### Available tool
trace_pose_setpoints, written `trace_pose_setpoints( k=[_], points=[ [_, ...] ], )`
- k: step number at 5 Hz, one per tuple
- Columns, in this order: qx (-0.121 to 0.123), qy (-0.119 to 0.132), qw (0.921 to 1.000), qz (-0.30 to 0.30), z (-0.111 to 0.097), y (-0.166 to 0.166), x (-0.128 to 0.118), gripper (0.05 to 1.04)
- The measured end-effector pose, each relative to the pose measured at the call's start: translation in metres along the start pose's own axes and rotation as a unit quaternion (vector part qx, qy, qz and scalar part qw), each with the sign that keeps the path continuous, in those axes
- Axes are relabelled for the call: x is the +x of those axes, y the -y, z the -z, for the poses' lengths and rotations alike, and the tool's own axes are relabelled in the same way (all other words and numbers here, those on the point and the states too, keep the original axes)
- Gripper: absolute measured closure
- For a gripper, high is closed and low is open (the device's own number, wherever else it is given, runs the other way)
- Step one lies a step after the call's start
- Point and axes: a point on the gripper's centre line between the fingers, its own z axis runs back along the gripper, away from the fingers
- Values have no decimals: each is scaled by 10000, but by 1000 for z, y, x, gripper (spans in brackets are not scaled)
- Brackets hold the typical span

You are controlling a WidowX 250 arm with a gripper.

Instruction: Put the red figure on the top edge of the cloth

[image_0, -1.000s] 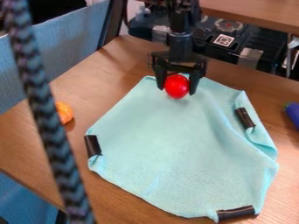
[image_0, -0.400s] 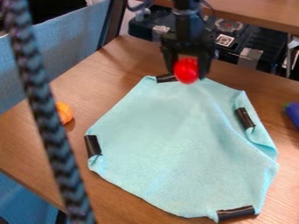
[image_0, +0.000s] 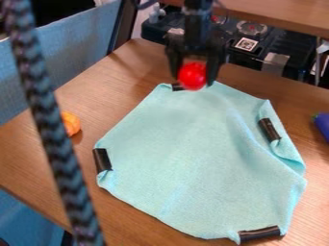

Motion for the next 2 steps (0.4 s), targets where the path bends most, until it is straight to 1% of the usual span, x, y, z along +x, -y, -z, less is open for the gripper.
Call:
trace_pose_setpoints(
  k=[1,2],
  points=[
    [273,3,9995,-176,0,-10,1,82],
    [204,-50,9996,-161,0,-8,-1,82]
  ],
)
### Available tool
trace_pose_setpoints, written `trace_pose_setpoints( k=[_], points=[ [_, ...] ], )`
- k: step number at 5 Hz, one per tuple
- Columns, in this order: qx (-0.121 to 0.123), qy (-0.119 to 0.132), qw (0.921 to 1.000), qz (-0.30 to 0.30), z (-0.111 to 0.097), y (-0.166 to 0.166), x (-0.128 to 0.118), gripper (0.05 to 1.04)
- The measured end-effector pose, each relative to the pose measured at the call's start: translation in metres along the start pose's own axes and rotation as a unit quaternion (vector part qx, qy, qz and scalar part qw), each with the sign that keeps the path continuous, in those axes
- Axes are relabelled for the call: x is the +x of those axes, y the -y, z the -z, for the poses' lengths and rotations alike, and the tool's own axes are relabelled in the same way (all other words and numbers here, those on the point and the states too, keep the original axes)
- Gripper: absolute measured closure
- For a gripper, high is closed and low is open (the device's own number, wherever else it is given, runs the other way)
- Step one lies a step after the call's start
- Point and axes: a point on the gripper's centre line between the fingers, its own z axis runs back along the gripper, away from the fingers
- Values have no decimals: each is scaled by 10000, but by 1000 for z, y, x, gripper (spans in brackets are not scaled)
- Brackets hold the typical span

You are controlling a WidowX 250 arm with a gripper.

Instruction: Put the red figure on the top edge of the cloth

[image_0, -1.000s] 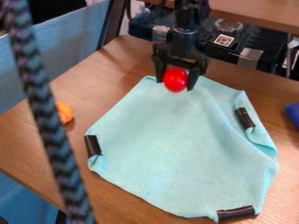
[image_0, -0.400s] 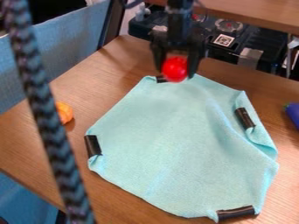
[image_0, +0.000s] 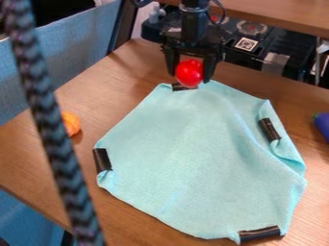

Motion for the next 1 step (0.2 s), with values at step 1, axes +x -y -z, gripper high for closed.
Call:
trace_pose_setpoints(
  k=[1],
  points=[
    [0,0,10000,54,0,0,0,82]
  ],
)
